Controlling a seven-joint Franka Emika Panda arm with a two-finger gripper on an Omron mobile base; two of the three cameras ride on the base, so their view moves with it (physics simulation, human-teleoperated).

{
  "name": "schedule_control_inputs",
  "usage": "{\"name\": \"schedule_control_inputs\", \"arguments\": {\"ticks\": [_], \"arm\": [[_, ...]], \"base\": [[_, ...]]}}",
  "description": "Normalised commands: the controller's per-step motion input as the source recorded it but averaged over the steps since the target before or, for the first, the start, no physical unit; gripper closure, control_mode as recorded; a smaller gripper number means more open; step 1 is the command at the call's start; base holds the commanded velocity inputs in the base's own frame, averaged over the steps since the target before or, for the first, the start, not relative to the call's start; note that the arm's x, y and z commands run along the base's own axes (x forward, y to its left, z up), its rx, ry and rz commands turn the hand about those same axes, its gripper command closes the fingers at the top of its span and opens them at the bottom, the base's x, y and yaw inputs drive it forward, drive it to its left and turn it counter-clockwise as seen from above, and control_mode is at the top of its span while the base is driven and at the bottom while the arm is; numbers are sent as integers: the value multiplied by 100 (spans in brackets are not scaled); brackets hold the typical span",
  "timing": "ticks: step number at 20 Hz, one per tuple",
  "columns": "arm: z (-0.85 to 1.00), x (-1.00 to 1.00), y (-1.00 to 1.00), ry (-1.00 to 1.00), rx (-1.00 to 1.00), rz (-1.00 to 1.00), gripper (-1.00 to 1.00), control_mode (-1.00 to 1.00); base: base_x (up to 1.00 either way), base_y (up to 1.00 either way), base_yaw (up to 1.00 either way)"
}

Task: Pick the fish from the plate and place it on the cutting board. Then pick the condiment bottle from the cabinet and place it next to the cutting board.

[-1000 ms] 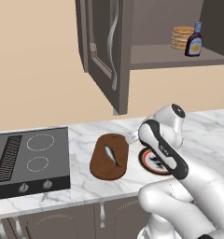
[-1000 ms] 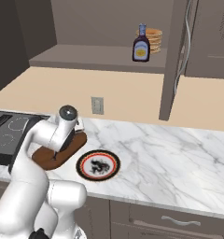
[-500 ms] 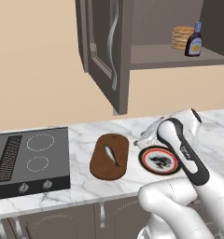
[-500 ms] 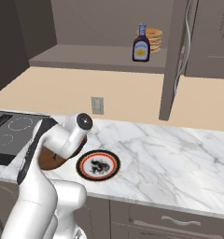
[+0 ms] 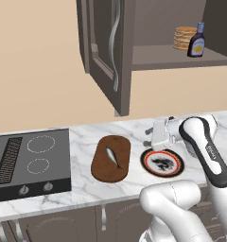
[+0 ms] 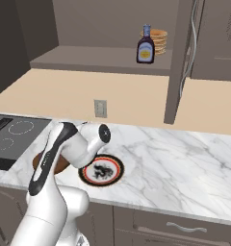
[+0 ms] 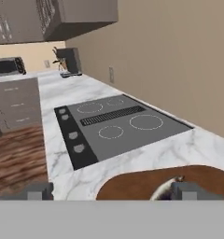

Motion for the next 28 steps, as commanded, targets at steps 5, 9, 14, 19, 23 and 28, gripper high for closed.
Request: {"name": "schedule_control_inputs", "arguments": {"ticks": [5, 9, 14, 19, 23, 28], "arm": [[39, -12, -1, -11, 11, 9, -100, -100], [39, -5, 0, -10, 3, 0, -100, -100], [40, -7, 0, -8, 3, 0, -100, -100], [37, -10, 0, -11, 0, -1, -100, -100], [36, -5, 0, -11, 0, -6, -100, -100], [35, -4, 0, -11, 0, -9, -100, -100]], "base": [[0, 0, 0], [0, 0, 0], [0, 0, 0], [0, 0, 0], [0, 0, 0], [0, 0, 0]]}}
